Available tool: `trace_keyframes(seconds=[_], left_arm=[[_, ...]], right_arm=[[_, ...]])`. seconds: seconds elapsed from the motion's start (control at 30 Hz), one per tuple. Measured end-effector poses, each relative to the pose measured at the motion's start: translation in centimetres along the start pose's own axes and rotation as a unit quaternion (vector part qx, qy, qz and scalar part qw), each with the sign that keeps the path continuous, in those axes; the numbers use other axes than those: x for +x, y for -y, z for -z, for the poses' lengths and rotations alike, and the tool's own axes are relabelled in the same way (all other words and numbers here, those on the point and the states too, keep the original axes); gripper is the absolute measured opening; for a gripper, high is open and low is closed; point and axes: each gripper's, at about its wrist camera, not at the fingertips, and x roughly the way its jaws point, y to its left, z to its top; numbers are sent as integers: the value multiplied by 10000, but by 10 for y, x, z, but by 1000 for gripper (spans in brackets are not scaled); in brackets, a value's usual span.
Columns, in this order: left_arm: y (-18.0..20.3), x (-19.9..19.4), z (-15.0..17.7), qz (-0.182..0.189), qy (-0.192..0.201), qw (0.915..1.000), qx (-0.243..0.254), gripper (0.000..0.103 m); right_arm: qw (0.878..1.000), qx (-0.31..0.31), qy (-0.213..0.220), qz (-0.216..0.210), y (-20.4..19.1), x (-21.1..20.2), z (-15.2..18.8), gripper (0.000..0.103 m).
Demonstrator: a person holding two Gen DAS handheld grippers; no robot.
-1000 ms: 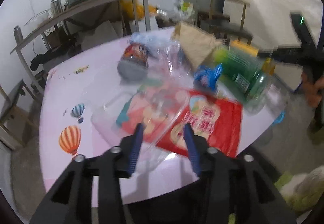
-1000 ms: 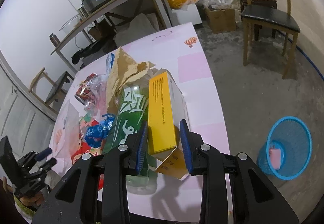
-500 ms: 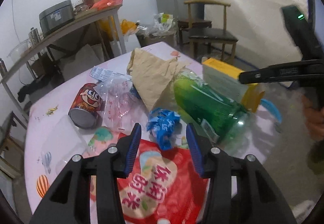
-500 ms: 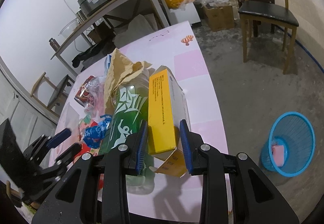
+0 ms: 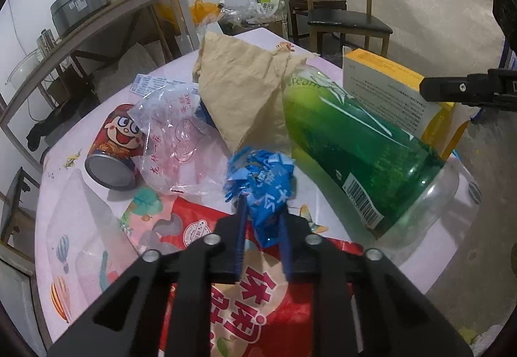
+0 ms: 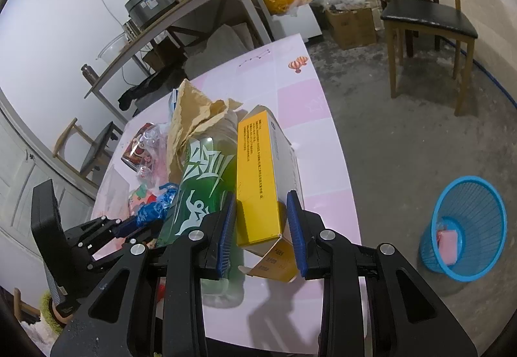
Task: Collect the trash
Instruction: 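Grasp the yellow box with the right tool while the left tool grasps the blue wrapper, then lift the yellow box and blue wrapper and carry them to the wastebasket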
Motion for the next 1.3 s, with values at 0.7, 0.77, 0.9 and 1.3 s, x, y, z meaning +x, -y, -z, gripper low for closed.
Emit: trace_keyframes(seconds=[0.7,0.77,0.9,1.3], left_arm=[[-6,-56,-6,69,652,9971,-386,6],[-5,-59,-6,47,681,9969,-390,6],[-3,-65,-9,12,757,9963,-416,6],[5,-71,-12,70,764,9961,-442,6]], right_arm=[[9998,29,188,42,4,-18,4,28],[9998,23,208,50,4,-20,5,28],[9998,41,207,21,6,-24,7,28],[9990,-74,-424,110,5,-8,9,43]])
